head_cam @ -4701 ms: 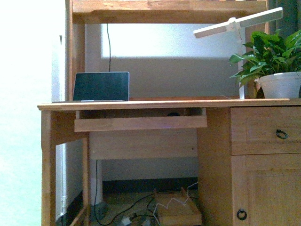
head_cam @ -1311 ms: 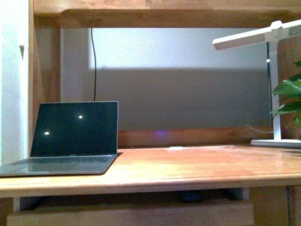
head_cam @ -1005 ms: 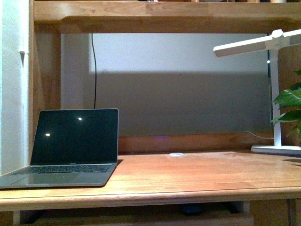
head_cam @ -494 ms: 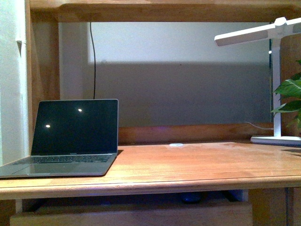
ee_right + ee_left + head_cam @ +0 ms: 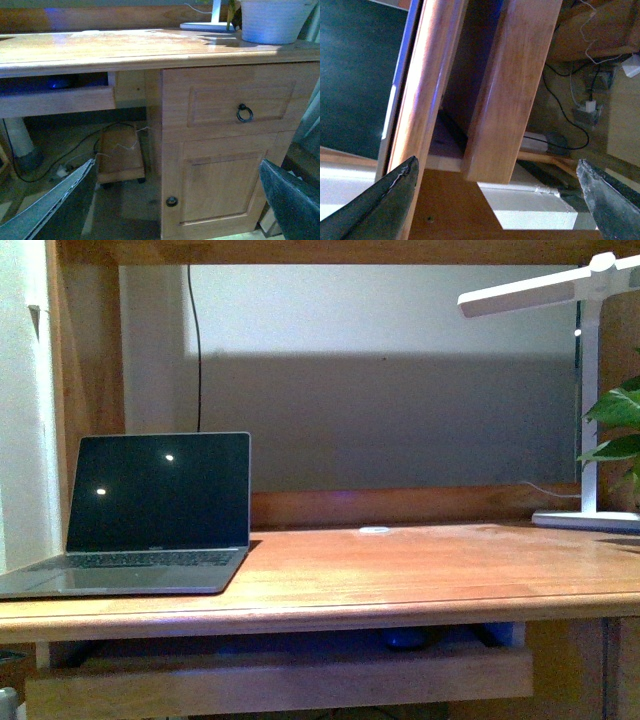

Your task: Place mouse

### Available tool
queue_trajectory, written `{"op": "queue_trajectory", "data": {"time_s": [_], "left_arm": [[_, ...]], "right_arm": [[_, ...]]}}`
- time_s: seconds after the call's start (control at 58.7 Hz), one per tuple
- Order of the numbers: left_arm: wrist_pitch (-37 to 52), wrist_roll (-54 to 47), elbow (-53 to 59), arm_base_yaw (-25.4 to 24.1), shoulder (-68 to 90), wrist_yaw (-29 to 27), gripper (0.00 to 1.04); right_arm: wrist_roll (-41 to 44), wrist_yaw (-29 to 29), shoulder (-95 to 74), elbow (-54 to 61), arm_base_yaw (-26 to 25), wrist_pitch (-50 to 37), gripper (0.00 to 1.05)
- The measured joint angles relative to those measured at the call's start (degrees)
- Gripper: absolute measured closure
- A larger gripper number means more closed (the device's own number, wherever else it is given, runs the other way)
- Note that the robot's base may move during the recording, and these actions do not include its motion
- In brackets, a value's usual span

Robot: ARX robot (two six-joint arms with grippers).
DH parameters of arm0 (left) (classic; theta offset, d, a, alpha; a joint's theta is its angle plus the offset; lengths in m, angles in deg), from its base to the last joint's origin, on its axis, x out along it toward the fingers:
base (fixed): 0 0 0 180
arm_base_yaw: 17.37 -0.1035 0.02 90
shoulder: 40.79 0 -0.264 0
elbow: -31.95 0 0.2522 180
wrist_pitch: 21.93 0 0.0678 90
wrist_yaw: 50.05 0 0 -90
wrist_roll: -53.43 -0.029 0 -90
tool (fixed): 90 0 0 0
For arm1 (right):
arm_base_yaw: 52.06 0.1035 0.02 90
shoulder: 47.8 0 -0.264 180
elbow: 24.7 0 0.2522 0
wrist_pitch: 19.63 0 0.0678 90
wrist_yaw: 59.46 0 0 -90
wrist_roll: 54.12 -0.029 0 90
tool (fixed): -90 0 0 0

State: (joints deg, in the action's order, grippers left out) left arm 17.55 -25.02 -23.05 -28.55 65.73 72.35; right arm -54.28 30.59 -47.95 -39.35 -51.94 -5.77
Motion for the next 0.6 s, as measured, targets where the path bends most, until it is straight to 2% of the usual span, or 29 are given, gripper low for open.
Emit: {"op": "queue_trajectory", "data": {"time_s": [0.204, 0.596], "left_arm": [[-1.0, -1.6, -8.7, 3.4, 8.0, -0.2, 0.08], [-6.3, -2.8, -20.4, 4.6, 17.8, 0.2, 0.08]], "right_arm": [[0.0, 0.0, 0.0, 0.0, 0.0, 0.0, 0.07], [0.0, 0.0, 0.0, 0.0, 0.0, 0.0, 0.07]]}}
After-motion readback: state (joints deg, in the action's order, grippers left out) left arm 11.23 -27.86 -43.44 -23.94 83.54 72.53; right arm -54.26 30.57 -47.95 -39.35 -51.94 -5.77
